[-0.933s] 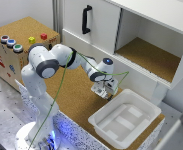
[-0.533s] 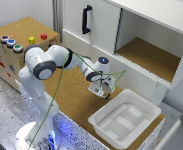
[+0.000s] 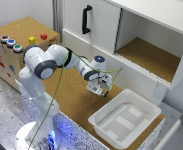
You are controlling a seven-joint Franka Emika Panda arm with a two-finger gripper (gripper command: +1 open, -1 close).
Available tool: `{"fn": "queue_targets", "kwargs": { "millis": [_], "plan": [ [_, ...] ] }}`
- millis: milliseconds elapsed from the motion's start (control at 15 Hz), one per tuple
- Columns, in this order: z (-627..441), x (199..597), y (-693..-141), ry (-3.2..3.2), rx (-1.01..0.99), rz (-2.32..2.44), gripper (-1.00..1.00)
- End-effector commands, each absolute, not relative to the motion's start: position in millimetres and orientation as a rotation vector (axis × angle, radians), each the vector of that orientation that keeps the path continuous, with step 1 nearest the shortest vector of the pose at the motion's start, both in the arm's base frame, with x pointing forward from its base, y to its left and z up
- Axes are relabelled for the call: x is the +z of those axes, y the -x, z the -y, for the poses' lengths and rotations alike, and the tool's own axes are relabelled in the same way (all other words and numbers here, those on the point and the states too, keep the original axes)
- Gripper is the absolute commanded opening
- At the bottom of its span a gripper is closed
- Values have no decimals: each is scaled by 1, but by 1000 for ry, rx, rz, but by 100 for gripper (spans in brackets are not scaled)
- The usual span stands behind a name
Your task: Slide the purple block towards the left
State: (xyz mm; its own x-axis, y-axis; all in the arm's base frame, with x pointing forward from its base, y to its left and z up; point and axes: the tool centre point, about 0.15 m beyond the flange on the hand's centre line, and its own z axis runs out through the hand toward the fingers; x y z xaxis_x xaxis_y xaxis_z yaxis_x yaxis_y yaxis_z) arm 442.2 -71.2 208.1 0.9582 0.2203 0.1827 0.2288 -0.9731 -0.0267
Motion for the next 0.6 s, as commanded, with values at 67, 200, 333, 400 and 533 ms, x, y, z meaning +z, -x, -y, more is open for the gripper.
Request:
{"fn": "queue_targets", "kwargs": {
  "millis": [67,200,333,400,533],
  "plan": [
    [21,207,-427,2944,-201,459,-100],
    [3,209,-419,2928,-188,502,-100],
    [-18,215,-411,2893,-180,540,-100],
    [-28,218,-407,2874,-170,565,-100],
    [-45,219,-398,2857,-149,613,-100]
  ]
}}
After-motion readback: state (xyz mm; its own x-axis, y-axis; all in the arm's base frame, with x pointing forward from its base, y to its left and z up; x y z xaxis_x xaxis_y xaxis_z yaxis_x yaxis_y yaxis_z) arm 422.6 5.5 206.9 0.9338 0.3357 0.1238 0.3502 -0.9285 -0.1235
